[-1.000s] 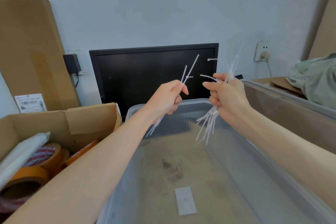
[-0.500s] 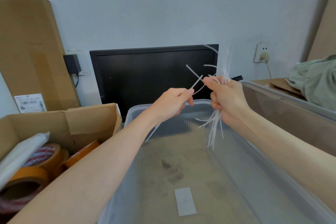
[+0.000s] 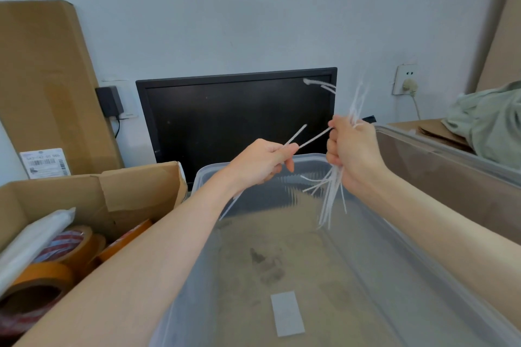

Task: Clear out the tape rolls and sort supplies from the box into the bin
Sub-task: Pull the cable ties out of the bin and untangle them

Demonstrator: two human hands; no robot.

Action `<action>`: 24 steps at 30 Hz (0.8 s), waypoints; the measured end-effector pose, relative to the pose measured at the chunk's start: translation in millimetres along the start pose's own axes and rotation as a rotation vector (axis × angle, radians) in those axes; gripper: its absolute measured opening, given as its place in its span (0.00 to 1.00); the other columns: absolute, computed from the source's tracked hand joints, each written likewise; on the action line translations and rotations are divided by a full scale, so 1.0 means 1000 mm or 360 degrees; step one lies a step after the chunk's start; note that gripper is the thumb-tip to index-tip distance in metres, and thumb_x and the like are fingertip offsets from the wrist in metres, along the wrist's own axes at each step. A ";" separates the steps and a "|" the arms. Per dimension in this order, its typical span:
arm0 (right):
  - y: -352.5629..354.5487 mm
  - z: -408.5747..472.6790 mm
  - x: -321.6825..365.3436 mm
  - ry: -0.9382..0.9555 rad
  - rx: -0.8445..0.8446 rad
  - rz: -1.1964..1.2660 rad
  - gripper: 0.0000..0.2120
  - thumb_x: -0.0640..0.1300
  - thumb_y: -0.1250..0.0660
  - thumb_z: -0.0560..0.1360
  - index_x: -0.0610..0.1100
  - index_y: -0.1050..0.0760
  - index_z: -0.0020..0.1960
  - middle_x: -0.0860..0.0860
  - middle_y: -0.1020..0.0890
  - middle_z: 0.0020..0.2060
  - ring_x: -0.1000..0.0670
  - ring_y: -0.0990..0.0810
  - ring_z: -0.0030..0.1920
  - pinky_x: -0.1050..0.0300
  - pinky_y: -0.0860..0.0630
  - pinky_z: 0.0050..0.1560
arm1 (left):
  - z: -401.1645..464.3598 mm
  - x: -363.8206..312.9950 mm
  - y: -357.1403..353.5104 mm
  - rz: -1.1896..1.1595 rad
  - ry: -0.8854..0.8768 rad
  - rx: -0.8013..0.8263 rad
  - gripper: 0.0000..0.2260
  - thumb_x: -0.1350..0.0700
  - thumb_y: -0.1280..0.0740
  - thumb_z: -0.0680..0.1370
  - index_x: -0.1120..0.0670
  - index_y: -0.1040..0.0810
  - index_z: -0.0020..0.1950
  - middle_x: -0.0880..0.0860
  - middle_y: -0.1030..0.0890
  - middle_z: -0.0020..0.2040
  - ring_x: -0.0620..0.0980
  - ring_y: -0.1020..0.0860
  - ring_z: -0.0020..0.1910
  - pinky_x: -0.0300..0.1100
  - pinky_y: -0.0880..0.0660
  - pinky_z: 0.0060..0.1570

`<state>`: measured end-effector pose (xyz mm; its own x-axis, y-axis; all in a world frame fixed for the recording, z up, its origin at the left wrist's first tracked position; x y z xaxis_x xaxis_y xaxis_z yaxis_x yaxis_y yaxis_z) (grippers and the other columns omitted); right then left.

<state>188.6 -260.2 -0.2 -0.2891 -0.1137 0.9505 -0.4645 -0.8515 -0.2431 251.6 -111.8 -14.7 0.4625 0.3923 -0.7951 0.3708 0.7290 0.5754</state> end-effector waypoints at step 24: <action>-0.010 -0.008 -0.006 0.0078 0.0517 -0.0695 0.08 0.44 0.30 0.75 0.38 0.20 0.47 0.51 0.31 0.25 0.55 0.36 0.24 0.63 0.37 0.24 | -0.002 -0.007 0.015 -0.0572 -0.0121 -0.0511 0.05 0.56 0.35 0.79 0.52 0.19 0.51 0.47 0.18 0.39 0.42 0.28 0.35 0.34 0.29 0.33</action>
<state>188.0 -246.9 -5.5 -0.1696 0.3030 0.9378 -0.2701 -0.9294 0.2515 252.1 -102.4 -0.6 0.4125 0.0507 -0.9096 0.2563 0.9517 0.1692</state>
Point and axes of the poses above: each hand's wrist, its own z-axis towards the middle knuckle, its own y-axis out of the back of the hand, x = y × z, the point moved 2 cm from there along z, towards the middle knuckle
